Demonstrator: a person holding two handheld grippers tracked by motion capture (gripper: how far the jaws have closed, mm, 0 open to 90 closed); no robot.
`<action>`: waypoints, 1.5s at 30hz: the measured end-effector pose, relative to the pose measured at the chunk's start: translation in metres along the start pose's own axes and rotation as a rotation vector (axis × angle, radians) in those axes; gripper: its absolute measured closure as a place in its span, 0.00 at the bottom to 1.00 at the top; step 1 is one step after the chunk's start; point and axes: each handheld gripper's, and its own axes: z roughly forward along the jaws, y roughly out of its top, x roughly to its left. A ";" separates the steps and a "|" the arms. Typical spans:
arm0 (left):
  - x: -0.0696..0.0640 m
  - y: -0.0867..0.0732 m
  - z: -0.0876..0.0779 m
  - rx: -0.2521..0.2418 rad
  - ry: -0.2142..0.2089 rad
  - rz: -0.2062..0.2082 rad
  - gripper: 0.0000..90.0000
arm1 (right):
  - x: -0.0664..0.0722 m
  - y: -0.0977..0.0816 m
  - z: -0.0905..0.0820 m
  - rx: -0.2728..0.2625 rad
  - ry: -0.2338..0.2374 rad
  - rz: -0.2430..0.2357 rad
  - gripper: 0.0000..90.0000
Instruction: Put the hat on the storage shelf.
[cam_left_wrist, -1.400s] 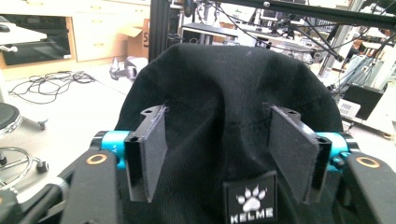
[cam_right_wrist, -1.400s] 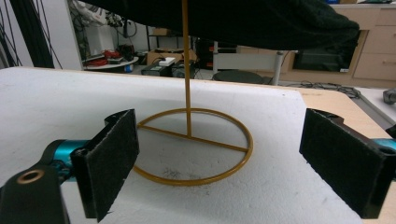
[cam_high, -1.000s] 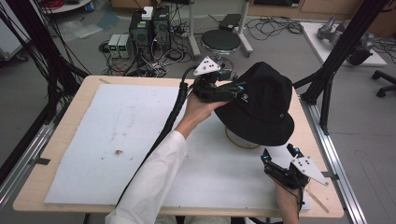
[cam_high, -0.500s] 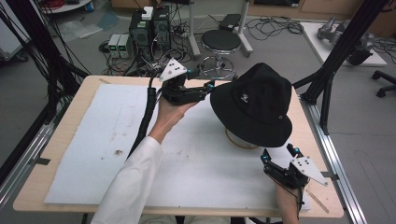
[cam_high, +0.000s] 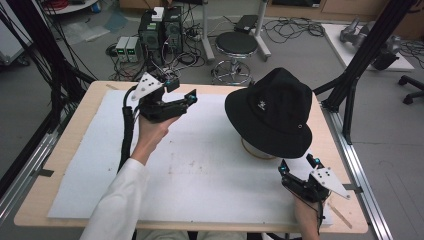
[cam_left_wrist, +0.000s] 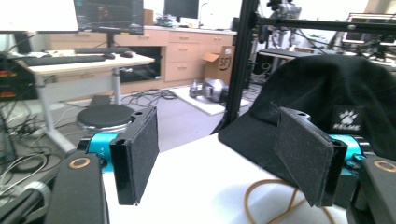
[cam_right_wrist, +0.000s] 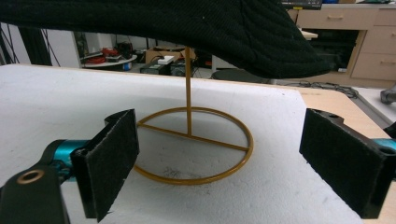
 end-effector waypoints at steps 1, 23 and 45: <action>0.003 -0.001 -0.004 0.004 0.008 -0.002 0.34 | 0.000 0.000 0.000 0.000 -0.001 -0.001 0.12; 0.059 -0.039 -0.097 -0.025 0.223 -0.079 0.34 | 0.004 0.001 0.003 0.004 0.003 -0.014 0.12; 0.088 -0.077 -0.192 -0.149 0.544 -0.110 0.35 | 0.005 0.001 0.003 0.004 -0.003 -0.015 0.12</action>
